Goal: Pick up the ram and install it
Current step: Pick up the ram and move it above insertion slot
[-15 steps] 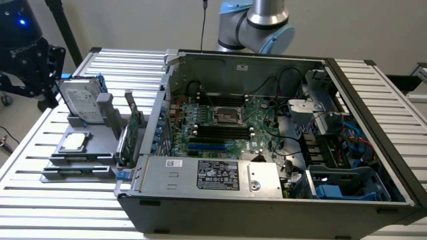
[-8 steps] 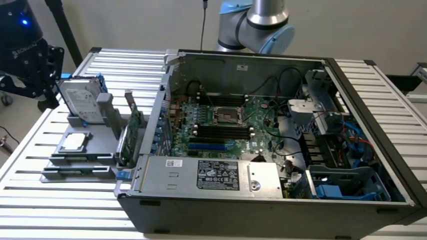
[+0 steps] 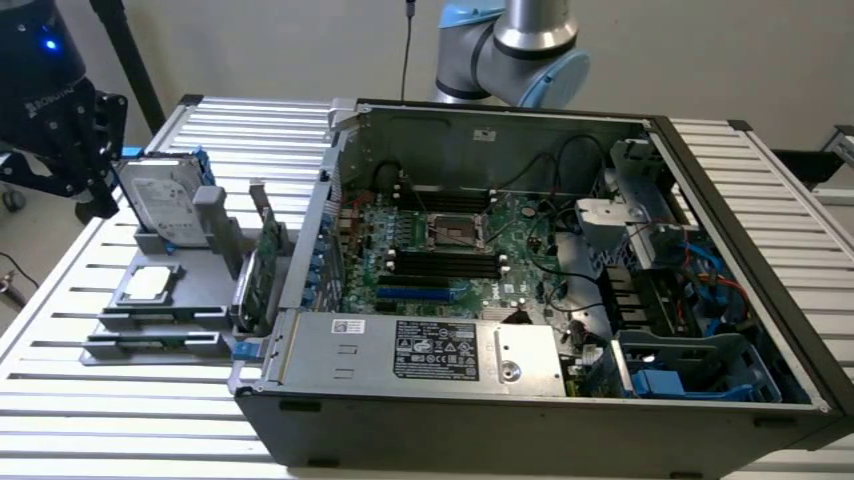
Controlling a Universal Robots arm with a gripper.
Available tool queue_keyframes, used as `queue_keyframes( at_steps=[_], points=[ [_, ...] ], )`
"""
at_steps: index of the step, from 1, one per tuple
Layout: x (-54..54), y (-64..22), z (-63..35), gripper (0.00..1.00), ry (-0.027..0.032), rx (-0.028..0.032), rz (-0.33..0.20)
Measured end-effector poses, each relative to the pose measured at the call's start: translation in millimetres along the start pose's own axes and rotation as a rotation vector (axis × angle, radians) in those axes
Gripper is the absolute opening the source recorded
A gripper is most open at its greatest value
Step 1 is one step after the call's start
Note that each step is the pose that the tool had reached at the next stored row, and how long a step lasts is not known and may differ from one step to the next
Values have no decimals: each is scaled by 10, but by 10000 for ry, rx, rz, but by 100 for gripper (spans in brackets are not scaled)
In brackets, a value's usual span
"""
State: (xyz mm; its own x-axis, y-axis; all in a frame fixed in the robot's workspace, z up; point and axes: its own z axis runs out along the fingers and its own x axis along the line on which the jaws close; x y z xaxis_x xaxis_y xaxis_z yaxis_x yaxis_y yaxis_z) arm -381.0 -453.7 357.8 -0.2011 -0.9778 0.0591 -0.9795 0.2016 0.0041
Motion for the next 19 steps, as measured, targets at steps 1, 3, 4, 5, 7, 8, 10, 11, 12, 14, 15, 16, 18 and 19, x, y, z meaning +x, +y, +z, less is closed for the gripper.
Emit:
queue_keyframes(
  at_steps=[1, 3, 4, 5, 7, 8, 10, 11, 12, 14, 15, 16, 18, 19],
  points=[
    [0, 0, 0, 11, 0, 4, -58],
    [0, 0, 2, 11, 0, 11, -168],
    [0, 1, 3, 11, 1, 16, -260],
    [0, 1, 4, 11, 1, 26, -425],
    [0, 1, 5, 11, 3, 46, -775],
    [1, 5, 5, 11, 4, 55, -921],
    [1, 8, 6, 11, 4, 62, -1044],
    [1, 8, 6, 11, 4, 63, -1049],
    [1, 8, 6, 11, 4, 63, -1050],
    [3, 13, 5, 11, 6, 62, -1051],
    [5, 23, 5, 11, 5, 62, -1050],
    [9, 42, 6, 11, 4, 63, -1050],
    [19, 87, 6, 11, 5, 62, -1050],
    [25, 109, 7, 11, 5, 62, -1051]
  ],
)
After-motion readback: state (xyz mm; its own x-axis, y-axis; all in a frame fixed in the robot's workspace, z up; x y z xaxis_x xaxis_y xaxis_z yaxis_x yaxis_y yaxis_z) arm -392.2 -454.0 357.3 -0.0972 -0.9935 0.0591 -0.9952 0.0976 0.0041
